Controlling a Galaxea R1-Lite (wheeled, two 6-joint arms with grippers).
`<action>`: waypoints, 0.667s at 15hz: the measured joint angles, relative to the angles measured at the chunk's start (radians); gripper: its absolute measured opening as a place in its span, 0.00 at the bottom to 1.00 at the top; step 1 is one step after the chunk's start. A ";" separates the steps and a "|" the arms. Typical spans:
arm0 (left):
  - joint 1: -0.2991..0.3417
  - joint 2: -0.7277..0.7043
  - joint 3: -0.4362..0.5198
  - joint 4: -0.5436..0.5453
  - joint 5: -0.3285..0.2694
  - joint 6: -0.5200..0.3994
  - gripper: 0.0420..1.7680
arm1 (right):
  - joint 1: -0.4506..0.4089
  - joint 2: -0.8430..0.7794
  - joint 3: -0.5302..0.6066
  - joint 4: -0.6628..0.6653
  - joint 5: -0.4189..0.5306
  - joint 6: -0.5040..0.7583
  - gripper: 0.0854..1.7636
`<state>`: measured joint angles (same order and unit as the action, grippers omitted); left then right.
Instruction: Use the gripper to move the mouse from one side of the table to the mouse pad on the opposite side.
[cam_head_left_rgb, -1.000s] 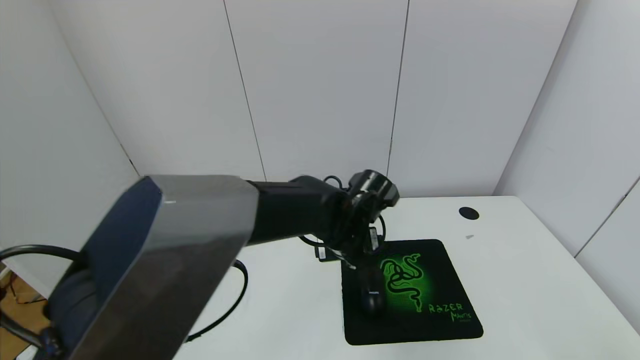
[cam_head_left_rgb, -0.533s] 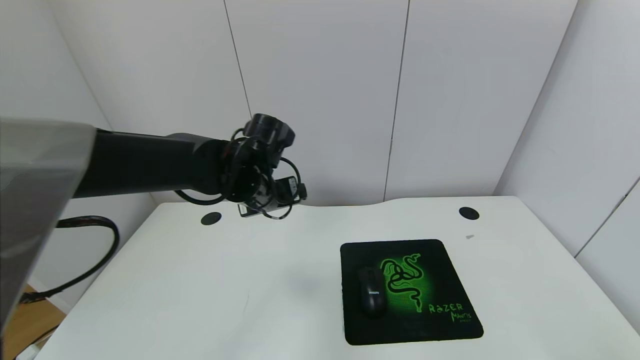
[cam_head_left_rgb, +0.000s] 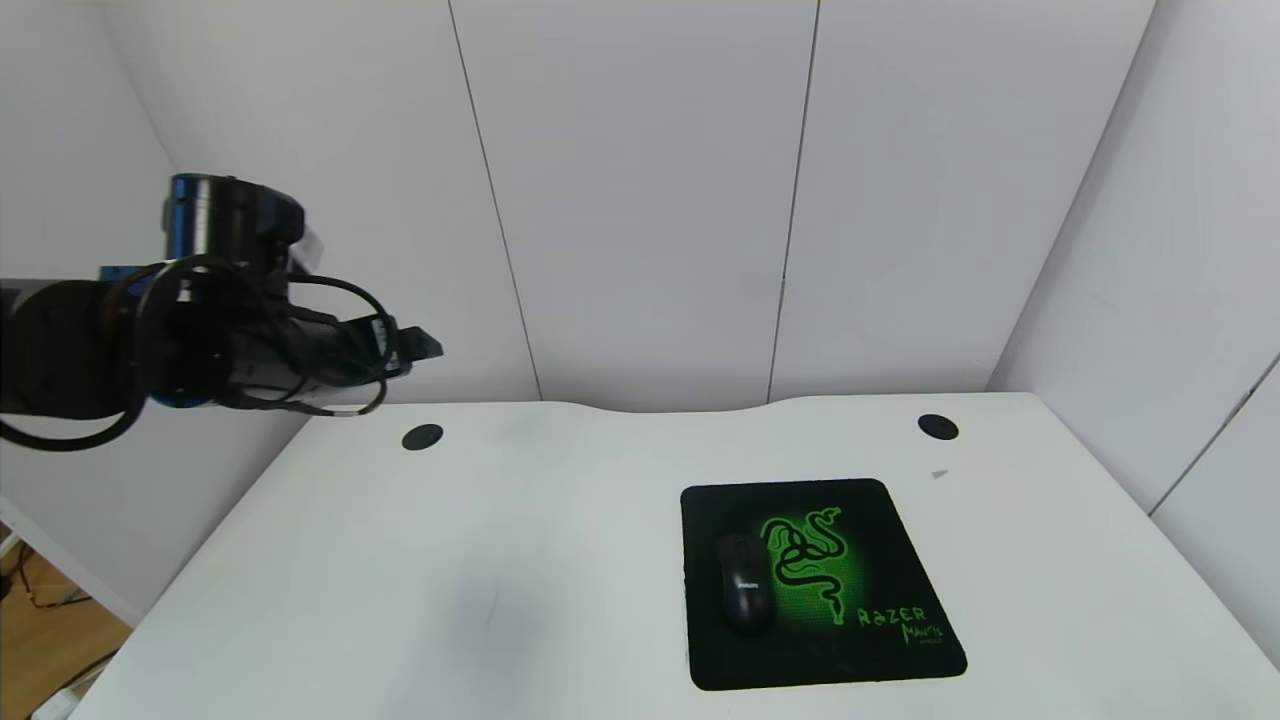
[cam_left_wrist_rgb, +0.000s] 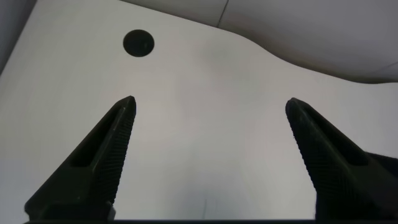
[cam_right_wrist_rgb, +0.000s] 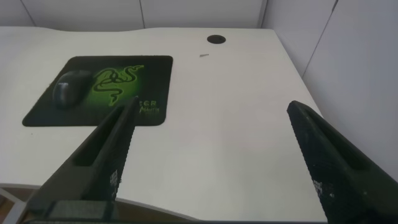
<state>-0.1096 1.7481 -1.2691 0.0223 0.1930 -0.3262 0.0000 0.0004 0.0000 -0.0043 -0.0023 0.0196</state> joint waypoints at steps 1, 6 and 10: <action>0.035 -0.039 0.053 -0.046 -0.021 0.023 0.97 | 0.000 0.000 0.000 0.000 0.000 0.000 0.97; 0.130 -0.277 0.296 -0.165 -0.142 0.094 0.97 | 0.000 0.000 0.000 0.000 0.000 0.000 0.97; 0.146 -0.506 0.440 -0.166 -0.161 0.142 0.97 | 0.000 0.000 0.000 0.000 0.000 0.000 0.97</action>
<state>0.0368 1.2426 -0.8289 -0.1432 0.0323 -0.1843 -0.0004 0.0004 0.0000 -0.0038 -0.0023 0.0200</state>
